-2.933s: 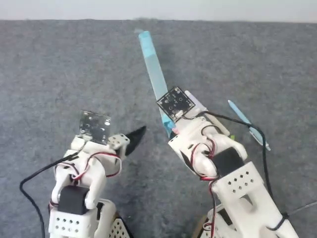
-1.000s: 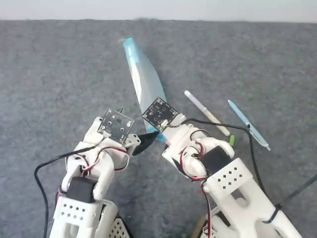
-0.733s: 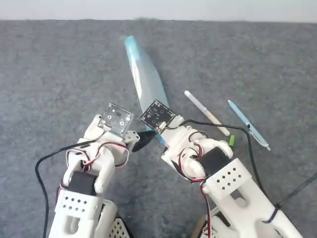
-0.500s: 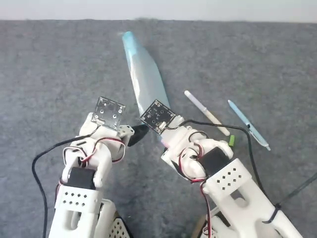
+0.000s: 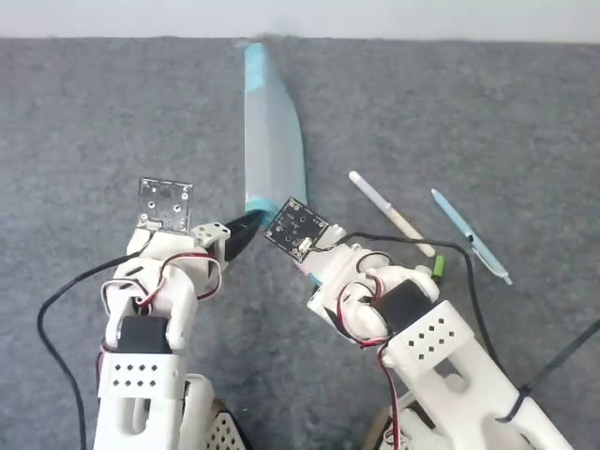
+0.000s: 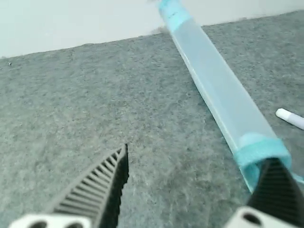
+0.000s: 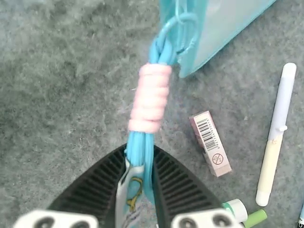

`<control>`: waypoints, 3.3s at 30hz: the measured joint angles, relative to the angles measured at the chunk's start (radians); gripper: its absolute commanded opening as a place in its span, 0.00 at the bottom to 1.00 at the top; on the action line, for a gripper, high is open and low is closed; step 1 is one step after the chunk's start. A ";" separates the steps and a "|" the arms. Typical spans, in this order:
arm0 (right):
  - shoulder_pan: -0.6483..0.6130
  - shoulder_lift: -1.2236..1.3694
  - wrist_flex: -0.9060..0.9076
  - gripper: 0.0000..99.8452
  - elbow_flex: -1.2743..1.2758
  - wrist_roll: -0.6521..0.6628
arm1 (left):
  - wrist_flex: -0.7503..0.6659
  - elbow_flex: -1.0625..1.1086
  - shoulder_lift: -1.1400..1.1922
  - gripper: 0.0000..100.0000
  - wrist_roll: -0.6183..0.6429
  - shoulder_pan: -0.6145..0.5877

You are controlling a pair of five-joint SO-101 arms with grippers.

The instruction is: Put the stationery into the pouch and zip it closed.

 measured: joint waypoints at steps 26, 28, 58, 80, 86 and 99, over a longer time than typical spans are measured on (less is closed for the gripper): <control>-0.133 0.000 -0.376 0.24 0.138 -0.216 | 0.000 0.000 0.000 0.40 0.009 0.051; -0.133 0.000 -0.408 0.24 0.152 -0.216 | 0.000 0.000 0.000 0.40 0.009 0.054; -0.046 0.592 -0.621 0.29 -0.049 -0.354 | -0.002 0.000 0.000 0.40 0.009 0.058; -0.040 0.474 -0.443 0.01 -0.092 -0.258 | -0.002 0.000 0.000 0.40 0.009 0.058; -0.034 0.305 -0.206 0.01 -0.115 -0.130 | -0.002 0.000 0.000 0.40 0.009 0.058; -0.026 0.256 -0.118 0.01 -0.118 -0.020 | -0.032 0.000 0.000 0.40 0.101 -0.025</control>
